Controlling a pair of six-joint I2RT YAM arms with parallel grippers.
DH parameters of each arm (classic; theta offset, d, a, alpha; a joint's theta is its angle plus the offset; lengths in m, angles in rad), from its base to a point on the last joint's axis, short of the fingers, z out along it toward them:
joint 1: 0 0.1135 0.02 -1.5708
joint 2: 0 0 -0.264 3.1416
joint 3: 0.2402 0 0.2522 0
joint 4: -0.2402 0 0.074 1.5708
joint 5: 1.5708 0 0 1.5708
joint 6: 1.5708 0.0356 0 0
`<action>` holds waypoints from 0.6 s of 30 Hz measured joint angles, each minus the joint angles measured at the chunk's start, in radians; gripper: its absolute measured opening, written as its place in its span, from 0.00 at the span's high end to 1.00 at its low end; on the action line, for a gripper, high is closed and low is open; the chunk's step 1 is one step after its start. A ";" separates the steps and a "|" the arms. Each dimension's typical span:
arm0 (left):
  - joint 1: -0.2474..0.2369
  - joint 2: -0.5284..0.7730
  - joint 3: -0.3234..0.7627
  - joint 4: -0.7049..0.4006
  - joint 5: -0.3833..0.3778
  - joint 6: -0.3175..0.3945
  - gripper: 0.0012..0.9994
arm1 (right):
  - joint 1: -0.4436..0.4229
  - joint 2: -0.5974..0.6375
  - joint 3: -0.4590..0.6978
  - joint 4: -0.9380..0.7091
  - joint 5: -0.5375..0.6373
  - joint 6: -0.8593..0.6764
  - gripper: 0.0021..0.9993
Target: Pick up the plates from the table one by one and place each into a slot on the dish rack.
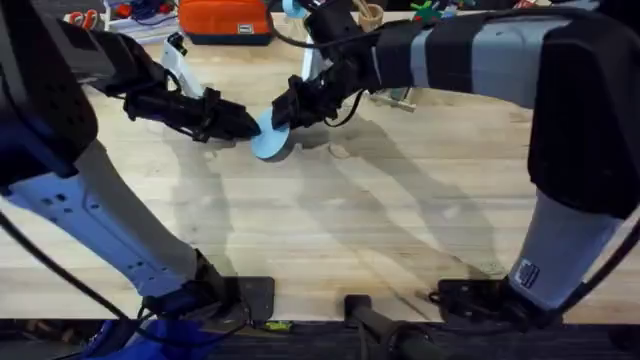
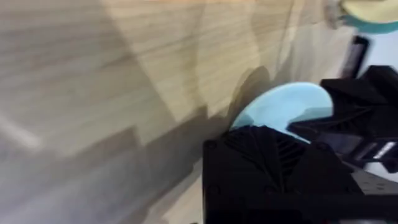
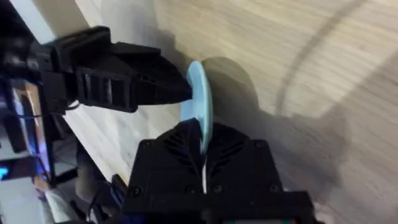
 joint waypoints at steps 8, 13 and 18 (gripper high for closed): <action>0.004 -0.186 0.000 -0.034 -0.173 0.000 0.96 | 0.006 -0.001 0.006 -0.005 -0.006 -0.102 0.97; 0.004 -0.355 0.000 -0.093 -0.227 -0.005 0.96 | 0.006 -0.034 0.011 -0.059 0.032 -0.168 0.97; 0.004 -0.502 0.000 -0.169 -0.293 -0.011 0.96 | 0.006 -0.096 0.034 -0.168 0.096 -0.262 0.97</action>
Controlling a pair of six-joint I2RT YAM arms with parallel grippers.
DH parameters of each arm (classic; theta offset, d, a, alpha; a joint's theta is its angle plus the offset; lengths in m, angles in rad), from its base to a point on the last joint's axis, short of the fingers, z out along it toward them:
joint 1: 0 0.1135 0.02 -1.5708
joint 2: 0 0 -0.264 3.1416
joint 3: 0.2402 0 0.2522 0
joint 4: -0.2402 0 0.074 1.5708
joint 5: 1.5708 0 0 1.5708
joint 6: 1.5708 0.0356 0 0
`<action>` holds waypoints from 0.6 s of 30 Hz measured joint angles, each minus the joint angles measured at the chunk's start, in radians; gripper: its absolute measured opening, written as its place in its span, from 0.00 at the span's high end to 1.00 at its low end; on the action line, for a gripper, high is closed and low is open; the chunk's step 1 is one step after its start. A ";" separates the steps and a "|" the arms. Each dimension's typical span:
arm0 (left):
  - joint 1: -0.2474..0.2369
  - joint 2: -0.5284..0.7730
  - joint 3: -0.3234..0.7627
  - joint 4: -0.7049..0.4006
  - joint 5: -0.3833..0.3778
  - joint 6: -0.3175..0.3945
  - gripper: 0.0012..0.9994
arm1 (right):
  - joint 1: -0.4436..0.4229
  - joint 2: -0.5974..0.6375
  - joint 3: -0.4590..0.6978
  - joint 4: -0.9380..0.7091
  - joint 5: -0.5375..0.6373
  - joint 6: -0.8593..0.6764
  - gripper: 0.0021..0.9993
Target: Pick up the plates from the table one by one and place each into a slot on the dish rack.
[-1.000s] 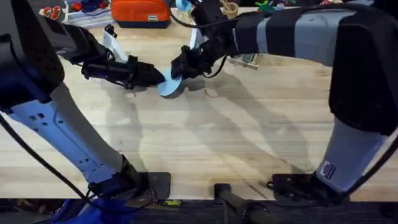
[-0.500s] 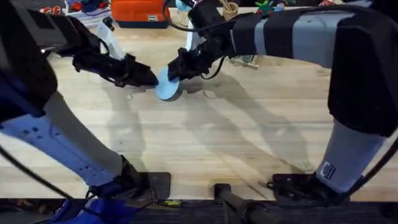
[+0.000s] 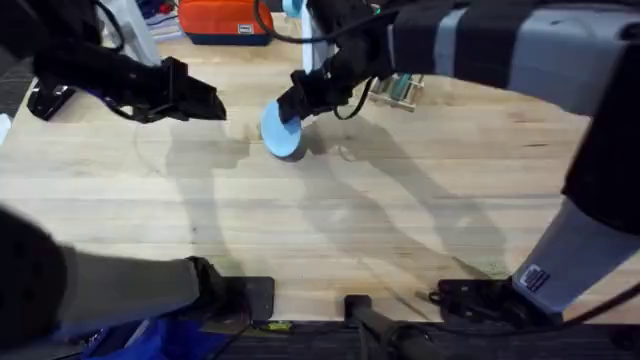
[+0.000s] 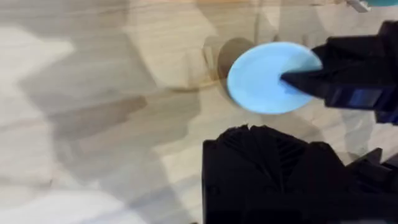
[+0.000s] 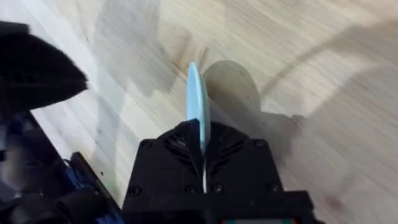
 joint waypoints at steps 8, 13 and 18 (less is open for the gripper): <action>0.000 -0.213 0.000 -0.077 -0.071 -0.029 0.96 | 0.000 -0.089 0.060 -0.115 0.107 -0.127 0.97; 0.000 -0.333 0.000 -0.118 -0.086 -0.036 0.96 | 0.000 -0.166 0.068 -0.124 0.178 -0.179 0.97; 0.000 -0.425 0.000 -0.168 -0.102 -0.040 0.96 | 0.000 -0.245 0.075 -0.158 0.261 -0.225 0.97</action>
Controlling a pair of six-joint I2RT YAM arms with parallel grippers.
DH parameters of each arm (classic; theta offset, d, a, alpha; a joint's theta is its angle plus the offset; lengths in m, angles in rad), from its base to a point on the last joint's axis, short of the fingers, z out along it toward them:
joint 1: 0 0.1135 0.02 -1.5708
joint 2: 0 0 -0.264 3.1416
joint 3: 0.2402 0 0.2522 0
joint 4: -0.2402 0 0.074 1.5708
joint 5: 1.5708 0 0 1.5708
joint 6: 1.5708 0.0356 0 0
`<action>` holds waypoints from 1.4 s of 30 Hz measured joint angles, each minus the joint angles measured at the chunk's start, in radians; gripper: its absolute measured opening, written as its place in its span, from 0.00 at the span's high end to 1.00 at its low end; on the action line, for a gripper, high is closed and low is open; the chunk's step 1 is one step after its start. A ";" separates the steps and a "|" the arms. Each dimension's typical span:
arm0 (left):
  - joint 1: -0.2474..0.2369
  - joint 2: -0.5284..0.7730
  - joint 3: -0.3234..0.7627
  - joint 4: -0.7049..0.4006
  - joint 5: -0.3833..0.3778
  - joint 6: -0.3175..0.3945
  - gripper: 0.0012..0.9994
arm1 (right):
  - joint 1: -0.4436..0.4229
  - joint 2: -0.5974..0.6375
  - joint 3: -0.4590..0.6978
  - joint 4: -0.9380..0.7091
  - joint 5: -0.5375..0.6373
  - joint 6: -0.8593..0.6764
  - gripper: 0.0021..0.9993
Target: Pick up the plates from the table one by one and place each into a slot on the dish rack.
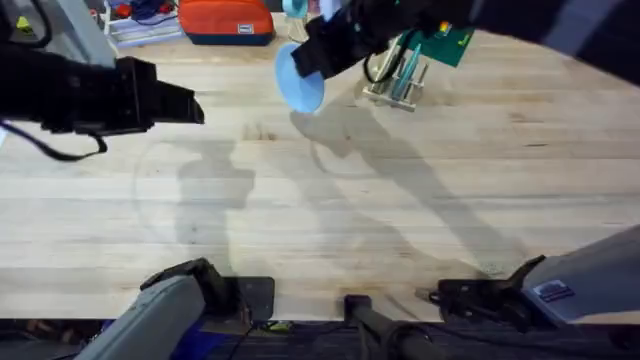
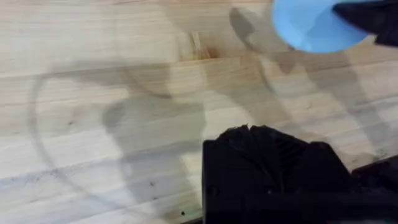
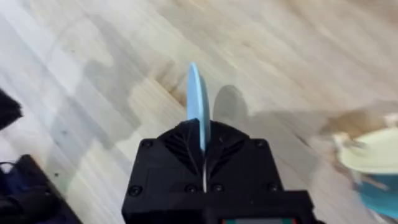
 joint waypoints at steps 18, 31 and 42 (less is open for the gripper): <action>0.000 -0.168 0.023 -0.073 -0.034 0.000 0.96 | 0.000 -0.270 0.001 -0.208 0.445 -0.081 0.97; 0.000 -0.184 0.047 -0.091 -0.033 0.000 0.96 | 0.000 -0.311 0.002 -0.233 0.538 -0.085 0.97; 0.000 -0.184 0.047 -0.096 -0.030 0.003 0.56 | 0.000 -0.311 0.002 -0.233 0.542 -0.085 0.97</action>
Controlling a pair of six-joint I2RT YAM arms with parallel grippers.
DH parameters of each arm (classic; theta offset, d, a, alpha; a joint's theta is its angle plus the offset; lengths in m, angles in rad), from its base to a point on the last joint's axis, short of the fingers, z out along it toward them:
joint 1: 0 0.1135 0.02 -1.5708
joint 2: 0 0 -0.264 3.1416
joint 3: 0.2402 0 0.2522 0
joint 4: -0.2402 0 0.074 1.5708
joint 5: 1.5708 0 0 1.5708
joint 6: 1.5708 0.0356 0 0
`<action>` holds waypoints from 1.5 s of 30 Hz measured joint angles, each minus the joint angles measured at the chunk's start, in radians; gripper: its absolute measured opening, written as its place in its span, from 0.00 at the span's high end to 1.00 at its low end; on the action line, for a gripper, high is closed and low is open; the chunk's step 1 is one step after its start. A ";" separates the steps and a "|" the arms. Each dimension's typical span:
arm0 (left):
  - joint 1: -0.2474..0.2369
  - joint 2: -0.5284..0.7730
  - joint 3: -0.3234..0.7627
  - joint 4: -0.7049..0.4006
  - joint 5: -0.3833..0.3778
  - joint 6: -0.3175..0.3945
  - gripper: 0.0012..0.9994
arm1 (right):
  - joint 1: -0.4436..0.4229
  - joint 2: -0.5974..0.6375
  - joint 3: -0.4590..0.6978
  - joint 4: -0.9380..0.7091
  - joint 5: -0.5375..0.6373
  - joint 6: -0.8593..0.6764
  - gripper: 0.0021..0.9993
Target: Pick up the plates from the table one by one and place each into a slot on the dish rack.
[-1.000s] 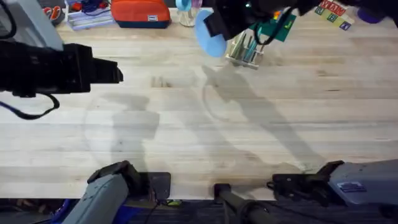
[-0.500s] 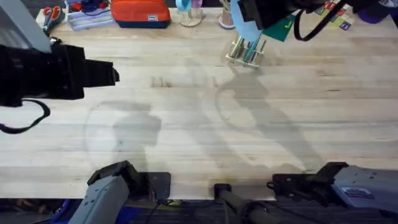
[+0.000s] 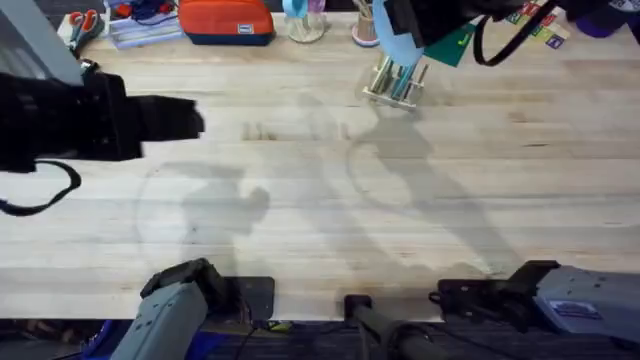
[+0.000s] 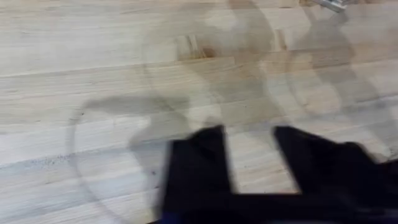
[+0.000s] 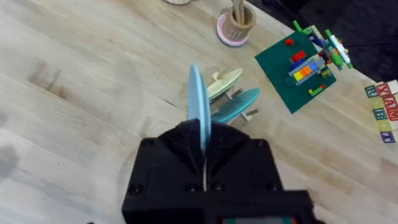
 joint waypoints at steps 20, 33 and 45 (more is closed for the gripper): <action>0.000 0.000 0.000 0.000 0.000 -0.003 0.01 | 0.000 0.000 0.000 -0.035 0.002 -0.082 0.97; 0.000 0.000 0.000 0.000 0.000 -0.003 0.01 | 0.000 0.000 0.000 -0.060 0.186 0.238 0.97; 0.000 0.000 0.000 0.000 0.000 -0.003 0.01 | 0.000 0.000 0.000 -0.197 0.228 0.738 0.97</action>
